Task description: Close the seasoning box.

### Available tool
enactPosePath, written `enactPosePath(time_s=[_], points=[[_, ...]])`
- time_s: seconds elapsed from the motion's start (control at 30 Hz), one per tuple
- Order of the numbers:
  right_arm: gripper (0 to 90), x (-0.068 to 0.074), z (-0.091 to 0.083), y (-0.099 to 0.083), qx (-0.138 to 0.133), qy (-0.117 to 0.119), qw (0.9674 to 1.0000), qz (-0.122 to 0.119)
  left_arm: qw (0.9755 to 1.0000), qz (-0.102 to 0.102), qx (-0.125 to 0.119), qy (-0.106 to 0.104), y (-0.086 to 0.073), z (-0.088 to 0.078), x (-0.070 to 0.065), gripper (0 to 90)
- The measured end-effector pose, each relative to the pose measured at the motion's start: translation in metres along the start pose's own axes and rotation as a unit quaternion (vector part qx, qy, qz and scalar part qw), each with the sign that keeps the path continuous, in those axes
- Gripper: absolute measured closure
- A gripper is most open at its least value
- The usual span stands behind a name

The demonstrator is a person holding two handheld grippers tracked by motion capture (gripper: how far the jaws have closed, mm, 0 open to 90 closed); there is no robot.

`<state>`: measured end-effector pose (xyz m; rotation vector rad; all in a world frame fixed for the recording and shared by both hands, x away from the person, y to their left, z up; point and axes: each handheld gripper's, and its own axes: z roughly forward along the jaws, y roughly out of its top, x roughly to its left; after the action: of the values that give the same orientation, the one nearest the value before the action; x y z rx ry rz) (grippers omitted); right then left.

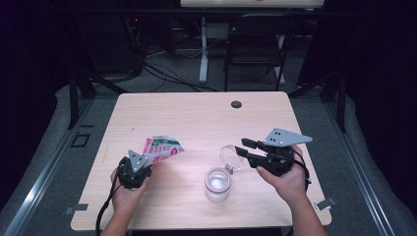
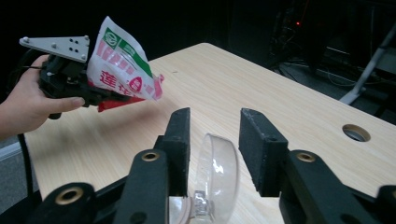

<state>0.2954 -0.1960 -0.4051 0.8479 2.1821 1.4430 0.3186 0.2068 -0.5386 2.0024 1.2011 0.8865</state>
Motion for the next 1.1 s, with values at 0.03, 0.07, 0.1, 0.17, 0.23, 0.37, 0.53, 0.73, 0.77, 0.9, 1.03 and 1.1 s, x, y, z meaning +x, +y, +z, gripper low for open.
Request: enactPosePath(time_s=[0.03,0.07,0.1,0.17,0.23,0.37,0.53,0.73,0.77,0.9,1.03,1.1], points=[[65.9,-0.001,0.0,-0.001,0.0,-0.003,1.0,0.001,1.0,-0.004,0.002,0.008,-0.001,0.001,0.002,68.5],[67.8,-0.002,-0.001,-0.002,-0.001,-0.007,1.0,0.004,0.9998,-0.005,0.002,0.019,-0.003,0.003,0.004,68.4],[69.6,-0.004,-0.001,-0.003,-0.002,-0.013,0.9999,0.004,0.9996,-0.009,0.008,0.027,-0.004,0.004,0.007,68.2],[72.9,-0.007,-0.002,-0.004,-0.004,-0.027,0.9996,0.007,0.9991,-0.019,0.012,0.036,-0.007,0.006,0.011,68.0],[76.1,-0.011,-0.002,-0.007,-0.002,-0.039,0.9992,0.013,0.9985,-0.027,0.02,0.042,-0.01,0.009,0.016,67.7],[78.9,-0.018,0.0,-0.012,0.007,-0.047,0.9985,0.026,0.9978,-0.046,0.036,0.033,-0.015,0.015,0.022,67.4],[79.3,-0.022,0.004,-0.016,0.014,-0.051,0.9981,0.032,0.9961,-0.067,0.057,0.012,-0.02,0.024,0.026,65.9],[79.5,-0.024,0.01,-0.021,0.03,-0.052,0.9976,0.034,0.9938,-0.093,0.059,-0.015,-0.023,0.026,0.032,59.9],[79.5,-0.024,0.01,-0.022,0.031,-0.052,0.9976,0.034,0.9937,-0.094,0.058,-0.018,-0.023,0.025,0.032,58.4],[79.4,-0.024,0.012,-0.023,0.038,-0.05,0.9975,0.034,0.993,-0.105,0.04,-0.035,-0.021,0.021,0.033,46.0],[79.2,-0.024,0.013,-0.024,0.04,-0.047,0.9975,0.035,0.9927,-0.11,0.013,-0.049,-0.017,0.012,0.031,33.9],[79.2,-0.024,0.014,-0.025,0.039,-0.046,0.9975,0.036,0.9927,-0.109,0.0,-0.053,-0.014,0.007,0.029,30.3]])
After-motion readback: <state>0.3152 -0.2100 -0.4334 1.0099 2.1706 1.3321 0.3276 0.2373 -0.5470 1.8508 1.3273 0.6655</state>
